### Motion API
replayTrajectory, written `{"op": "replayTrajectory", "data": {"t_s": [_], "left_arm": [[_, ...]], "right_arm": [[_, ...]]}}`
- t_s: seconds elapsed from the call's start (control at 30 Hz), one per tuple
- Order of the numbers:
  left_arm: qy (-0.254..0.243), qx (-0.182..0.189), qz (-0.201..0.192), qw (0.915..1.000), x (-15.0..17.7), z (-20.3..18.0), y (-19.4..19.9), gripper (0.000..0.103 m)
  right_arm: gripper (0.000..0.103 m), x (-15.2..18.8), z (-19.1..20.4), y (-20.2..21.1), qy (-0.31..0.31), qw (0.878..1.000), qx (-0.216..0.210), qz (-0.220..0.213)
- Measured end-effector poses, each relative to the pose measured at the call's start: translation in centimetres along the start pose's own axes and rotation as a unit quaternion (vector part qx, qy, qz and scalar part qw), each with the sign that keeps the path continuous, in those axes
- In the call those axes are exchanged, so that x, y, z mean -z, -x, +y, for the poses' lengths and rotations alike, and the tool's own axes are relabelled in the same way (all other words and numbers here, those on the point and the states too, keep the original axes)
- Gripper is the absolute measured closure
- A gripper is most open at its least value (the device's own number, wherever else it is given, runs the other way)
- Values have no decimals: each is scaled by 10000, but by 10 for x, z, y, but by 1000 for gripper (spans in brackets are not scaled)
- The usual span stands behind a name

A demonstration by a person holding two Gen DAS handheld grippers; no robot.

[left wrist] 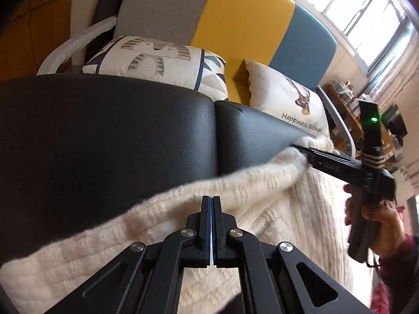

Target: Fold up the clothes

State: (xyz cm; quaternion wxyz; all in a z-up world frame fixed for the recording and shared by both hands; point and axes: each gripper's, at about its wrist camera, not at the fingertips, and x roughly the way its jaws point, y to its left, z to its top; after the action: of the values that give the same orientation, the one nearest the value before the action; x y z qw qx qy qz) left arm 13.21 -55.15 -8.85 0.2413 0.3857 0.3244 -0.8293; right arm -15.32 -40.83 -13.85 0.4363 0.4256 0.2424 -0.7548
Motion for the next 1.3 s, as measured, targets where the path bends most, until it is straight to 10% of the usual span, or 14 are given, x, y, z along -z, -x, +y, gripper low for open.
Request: {"op": "replayTrajectory", "data": {"t_s": [0.27, 0.43, 0.7, 0.8, 1.13, 1.3], "left_arm": [[51, -135, -119, 9998, 16, 19, 34, 102], [-355, -193, -185, 9990, 26, 20, 42, 102], [-468, -414, -106, 9980, 28, 26, 25, 102], [-410, -527, -56, 9978, 28, 31, 17, 102], [-383, -829, -116, 9958, 31, 44, 13, 101], [-35, -1107, -310, 9934, 27, 72, 44, 101]], "right_arm": [[80, 7, -38, 11, -1563, 9798, -1091, 606], [80, 14, -55, 34, -1867, 9641, -1868, 258], [81, 12, -60, 5, -2285, 9462, -2188, 676], [96, 0, -48, -9, -2065, 9596, -1755, 754], [97, -25, -22, -8, -1091, 9877, -902, 666], [93, -7, 13, 53, -357, 9817, -1840, 323]]}}
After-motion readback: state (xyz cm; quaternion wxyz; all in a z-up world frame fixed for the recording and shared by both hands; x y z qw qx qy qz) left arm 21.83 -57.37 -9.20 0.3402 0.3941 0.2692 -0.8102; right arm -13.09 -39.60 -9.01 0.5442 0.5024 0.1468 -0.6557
